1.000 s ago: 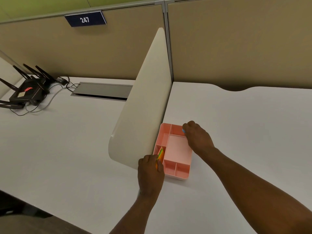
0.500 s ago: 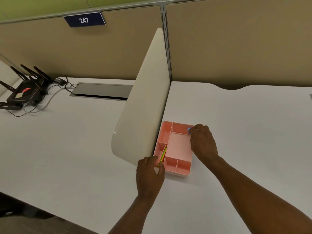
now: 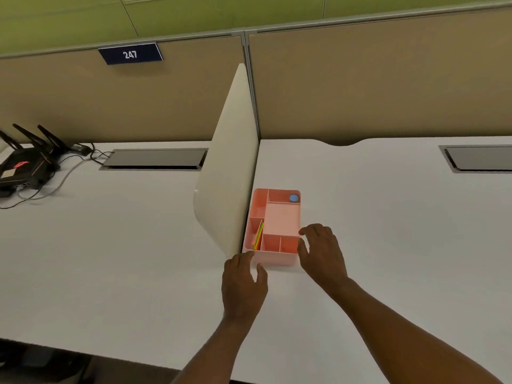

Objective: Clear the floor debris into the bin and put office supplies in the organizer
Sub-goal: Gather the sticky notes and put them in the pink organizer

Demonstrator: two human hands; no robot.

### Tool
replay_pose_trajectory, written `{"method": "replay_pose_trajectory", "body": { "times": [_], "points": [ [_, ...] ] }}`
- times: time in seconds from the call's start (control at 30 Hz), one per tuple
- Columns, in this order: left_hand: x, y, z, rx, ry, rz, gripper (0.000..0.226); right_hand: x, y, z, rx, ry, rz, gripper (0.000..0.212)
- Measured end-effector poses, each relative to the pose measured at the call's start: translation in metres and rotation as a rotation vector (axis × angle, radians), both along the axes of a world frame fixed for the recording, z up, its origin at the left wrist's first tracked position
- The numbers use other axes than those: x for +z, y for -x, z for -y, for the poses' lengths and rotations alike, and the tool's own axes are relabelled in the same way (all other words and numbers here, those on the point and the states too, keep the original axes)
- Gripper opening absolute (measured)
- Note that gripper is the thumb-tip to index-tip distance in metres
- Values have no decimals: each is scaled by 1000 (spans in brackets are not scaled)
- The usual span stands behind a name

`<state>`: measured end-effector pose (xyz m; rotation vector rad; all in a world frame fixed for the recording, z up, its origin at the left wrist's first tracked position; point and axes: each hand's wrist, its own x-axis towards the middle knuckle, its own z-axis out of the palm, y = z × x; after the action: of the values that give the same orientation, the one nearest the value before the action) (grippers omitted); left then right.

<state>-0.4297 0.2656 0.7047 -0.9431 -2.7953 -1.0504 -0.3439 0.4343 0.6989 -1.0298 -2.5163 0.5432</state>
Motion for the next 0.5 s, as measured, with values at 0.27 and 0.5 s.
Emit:
{"method": "replay_pose_trajectory", "body": {
  "times": [0.27,0.5],
  "points": [
    [8,-44,71,-138,123,85,35,26,-64,96,3,-31,41,39],
    [28,-85,165,-327,223,36,43,39,-128,218,-75,-51,59,44]
  ]
}}
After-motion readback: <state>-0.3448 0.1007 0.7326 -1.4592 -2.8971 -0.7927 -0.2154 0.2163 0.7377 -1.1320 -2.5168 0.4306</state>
